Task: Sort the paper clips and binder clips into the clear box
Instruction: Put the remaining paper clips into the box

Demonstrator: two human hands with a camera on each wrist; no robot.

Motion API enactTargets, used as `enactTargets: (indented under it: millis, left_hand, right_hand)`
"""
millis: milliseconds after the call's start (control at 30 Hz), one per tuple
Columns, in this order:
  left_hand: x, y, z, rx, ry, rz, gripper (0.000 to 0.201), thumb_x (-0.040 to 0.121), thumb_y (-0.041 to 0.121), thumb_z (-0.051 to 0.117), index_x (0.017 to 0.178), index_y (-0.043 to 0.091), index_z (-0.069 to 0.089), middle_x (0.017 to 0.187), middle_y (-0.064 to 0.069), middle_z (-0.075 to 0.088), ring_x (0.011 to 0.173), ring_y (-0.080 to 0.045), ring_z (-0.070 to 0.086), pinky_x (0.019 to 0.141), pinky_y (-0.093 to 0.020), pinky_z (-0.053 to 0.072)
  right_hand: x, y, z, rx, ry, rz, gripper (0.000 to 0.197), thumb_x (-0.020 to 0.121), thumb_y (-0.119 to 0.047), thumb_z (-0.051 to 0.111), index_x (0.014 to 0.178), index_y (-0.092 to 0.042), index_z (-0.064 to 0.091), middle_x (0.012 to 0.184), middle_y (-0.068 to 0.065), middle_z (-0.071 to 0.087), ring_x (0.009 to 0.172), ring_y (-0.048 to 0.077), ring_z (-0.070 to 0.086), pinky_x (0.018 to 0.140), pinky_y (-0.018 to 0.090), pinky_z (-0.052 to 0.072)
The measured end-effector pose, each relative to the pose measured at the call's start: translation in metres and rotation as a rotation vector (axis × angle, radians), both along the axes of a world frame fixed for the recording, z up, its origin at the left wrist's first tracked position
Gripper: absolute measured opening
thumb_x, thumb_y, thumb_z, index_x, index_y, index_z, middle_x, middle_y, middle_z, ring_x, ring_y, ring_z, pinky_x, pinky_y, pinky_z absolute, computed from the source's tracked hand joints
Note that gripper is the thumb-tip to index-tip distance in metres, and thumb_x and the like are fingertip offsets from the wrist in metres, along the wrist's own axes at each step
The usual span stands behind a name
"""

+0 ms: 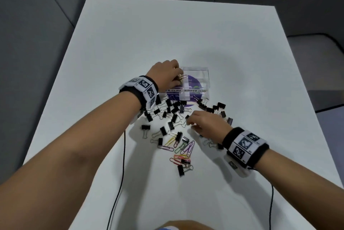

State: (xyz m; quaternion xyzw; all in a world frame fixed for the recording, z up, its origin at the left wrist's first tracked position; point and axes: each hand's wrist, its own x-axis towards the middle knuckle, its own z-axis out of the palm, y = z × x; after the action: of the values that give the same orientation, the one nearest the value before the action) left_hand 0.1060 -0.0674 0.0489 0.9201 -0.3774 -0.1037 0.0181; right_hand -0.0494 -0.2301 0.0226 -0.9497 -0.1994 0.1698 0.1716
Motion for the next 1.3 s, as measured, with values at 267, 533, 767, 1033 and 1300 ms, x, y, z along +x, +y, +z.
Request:
enactTargets:
  millis: [267,533,767,1033,1300]
  left_hand:
    - [-0.117,0.032,-0.012,0.088,0.199,-0.207,0.023,0.092,0.034,0.048,0.099,0.019,0.064,0.098,0.002,0.062,0.094,-0.019,0.059,0.075,-0.033,0.052]
    - [-0.154,0.045,-0.042,0.142,0.188,-0.092,0.037,0.094,0.034,0.049,0.126,0.018,0.050,0.127,-0.002,0.050,0.117,-0.022,0.049,0.086,-0.034,0.043]
    - [-0.154,0.038,-0.047,0.027,0.168,0.096,0.027,0.094,0.026,0.050,0.117,0.015,0.058,0.117,-0.004,0.064,0.111,-0.023,0.055,0.092,-0.032,0.042]
    - [-0.149,0.033,-0.043,0.091,0.218,0.136,0.024,0.091,0.031,0.055,0.108,0.016,0.063,0.112,-0.004,0.067,0.108,-0.024,0.058,0.091,-0.034,0.044]
    - [-0.146,0.026,-0.042,0.154,0.191,0.099,0.025,0.092,0.032,0.053,0.108,0.015,0.062,0.115,-0.006,0.064,0.112,-0.024,0.054,0.091,-0.034,0.042]
  right_hand:
    - [-0.044,0.012,-0.014,-0.007,-0.122,0.248,0.021,0.068,0.001,0.071,0.083,-0.014,0.071,0.084,0.003,0.071,0.070,0.023,0.068,0.049,0.026,0.053]
    - [-0.063,0.010,-0.024,-0.097,-0.163,0.207,0.037,0.062,-0.006,0.079,0.097,-0.012,0.070,0.089,0.008,0.067,0.066,0.025,0.067,0.045,0.029,0.053]
    - [-0.067,-0.008,-0.027,-0.153,-0.202,0.013,0.015,0.071,-0.013,0.075,0.084,-0.011,0.068,0.079,0.007,0.064,0.062,0.025,0.064,0.043,0.029,0.048]
    - [-0.056,0.018,-0.017,-0.307,-0.084,0.073,0.041,0.084,-0.029,0.059,0.120,-0.011,0.055,0.117,0.008,0.057,0.109,0.028,0.051,0.093,0.039,0.040]
    - [-0.044,0.028,-0.020,-0.297,0.003,-0.006,0.024,0.093,-0.019,0.048,0.111,-0.006,0.056,0.115,0.012,0.058,0.108,0.029,0.052,0.089,0.037,0.044]
